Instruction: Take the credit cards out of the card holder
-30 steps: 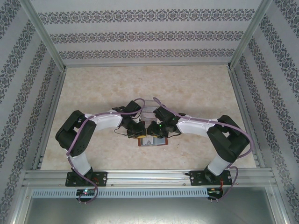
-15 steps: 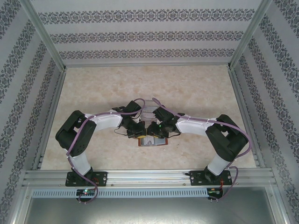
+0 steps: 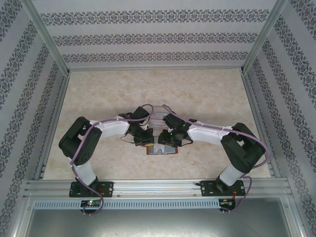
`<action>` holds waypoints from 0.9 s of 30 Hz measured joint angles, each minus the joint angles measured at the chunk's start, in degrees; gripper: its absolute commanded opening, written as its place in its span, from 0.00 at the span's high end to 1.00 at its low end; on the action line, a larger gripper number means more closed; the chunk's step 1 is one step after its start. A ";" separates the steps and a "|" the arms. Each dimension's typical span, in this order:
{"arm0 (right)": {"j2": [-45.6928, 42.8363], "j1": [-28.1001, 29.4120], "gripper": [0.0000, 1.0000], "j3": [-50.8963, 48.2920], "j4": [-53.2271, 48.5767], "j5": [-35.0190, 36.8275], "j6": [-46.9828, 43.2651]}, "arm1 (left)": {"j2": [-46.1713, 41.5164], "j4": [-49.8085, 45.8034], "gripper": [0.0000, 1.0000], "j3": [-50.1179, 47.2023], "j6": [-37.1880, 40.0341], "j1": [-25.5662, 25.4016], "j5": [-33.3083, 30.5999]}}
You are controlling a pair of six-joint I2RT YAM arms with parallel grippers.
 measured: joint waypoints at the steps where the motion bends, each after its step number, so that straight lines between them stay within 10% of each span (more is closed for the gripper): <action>1: -0.26 0.00 0.61 0.00 -0.04 0.00 0.00 | 0.00 -0.28 0.99 0.17 0.04 -0.02 -0.22; 27: 0.94 -1.55 0.72 -3.15 6.99 -3.98 -0.11 | 1.92 -2.84 0.99 3.08 1.75 -1.46 -1.27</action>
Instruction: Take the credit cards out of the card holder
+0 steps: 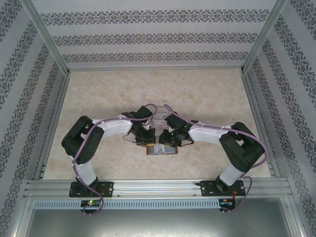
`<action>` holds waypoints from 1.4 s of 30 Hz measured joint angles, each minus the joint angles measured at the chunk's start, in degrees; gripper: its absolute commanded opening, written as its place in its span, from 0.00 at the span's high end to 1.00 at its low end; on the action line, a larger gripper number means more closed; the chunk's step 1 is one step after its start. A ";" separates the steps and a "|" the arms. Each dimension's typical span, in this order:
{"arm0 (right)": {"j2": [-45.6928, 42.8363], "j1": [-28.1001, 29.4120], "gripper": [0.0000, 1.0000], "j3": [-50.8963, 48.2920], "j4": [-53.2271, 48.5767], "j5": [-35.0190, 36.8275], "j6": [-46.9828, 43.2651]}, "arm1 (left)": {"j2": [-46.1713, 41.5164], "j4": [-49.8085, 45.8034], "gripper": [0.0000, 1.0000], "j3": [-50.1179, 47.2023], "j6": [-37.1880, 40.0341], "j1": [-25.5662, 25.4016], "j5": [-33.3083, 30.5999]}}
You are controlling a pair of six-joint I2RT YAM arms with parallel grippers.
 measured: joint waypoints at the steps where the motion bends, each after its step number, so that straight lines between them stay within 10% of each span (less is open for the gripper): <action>1: 0.00 -0.31 0.72 -0.48 0.90 -0.52 0.15 | 0.09 -0.02 0.99 0.07 0.15 0.00 0.02; 22: -3.93 -1.46 0.89 -4.00 6.38 -2.23 0.94 | 0.44 -0.20 0.99 0.37 0.96 0.00 0.17; 42: -5.42 -1.40 0.93 2.56 -10.47 9.73 -7.76 | 0.90 -0.57 0.99 1.03 1.25 0.00 0.20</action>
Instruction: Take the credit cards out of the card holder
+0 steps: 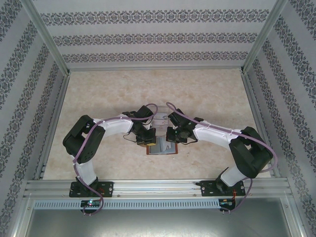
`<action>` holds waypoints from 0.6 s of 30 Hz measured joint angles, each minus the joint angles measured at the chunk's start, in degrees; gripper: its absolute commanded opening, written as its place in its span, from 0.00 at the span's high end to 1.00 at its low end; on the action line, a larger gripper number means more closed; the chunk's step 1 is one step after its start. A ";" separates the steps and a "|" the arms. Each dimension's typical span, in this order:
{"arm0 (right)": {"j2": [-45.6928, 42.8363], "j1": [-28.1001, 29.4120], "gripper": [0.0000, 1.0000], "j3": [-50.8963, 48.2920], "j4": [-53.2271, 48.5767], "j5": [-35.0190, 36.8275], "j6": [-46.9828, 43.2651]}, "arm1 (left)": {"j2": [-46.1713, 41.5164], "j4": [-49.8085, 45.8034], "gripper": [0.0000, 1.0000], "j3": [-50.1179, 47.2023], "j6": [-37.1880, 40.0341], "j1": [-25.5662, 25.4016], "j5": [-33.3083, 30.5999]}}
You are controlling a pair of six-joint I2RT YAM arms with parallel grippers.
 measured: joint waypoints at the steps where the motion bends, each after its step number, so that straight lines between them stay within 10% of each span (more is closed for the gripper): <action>1: 0.00 0.02 0.93 0.15 -0.44 0.37 -0.13 | 0.02 -0.04 0.99 0.07 0.00 0.00 0.00; 18: 0.66 1.66 0.84 0.96 -1.90 -1.44 1.51 | 0.09 -0.26 0.99 0.22 0.00 0.00 0.00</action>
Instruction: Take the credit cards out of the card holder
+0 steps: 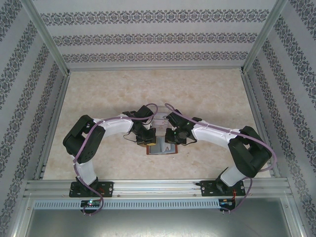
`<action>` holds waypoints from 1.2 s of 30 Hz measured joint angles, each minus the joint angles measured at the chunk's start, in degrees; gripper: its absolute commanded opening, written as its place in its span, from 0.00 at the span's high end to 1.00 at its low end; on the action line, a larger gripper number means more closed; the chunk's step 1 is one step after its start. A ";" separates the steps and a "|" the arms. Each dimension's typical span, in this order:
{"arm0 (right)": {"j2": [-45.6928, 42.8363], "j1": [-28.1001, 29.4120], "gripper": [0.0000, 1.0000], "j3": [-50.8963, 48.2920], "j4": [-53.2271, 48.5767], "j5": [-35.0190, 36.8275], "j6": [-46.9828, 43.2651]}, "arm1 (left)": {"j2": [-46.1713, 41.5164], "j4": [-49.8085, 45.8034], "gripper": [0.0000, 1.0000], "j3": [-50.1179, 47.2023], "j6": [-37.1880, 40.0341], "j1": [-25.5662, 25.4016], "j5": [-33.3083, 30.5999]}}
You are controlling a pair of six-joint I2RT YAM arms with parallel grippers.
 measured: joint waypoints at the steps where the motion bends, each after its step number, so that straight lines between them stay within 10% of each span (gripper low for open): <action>1: 0.00 0.28 0.84 0.00 -0.04 -0.24 0.13 | 0.00 0.00 0.99 0.00 0.00 0.00 0.00; 36: -2.01 0.96 0.93 3.26 -6.03 -0.52 -3.52 | -2.16 -3.89 0.99 0.79 -0.02 -0.04 -2.64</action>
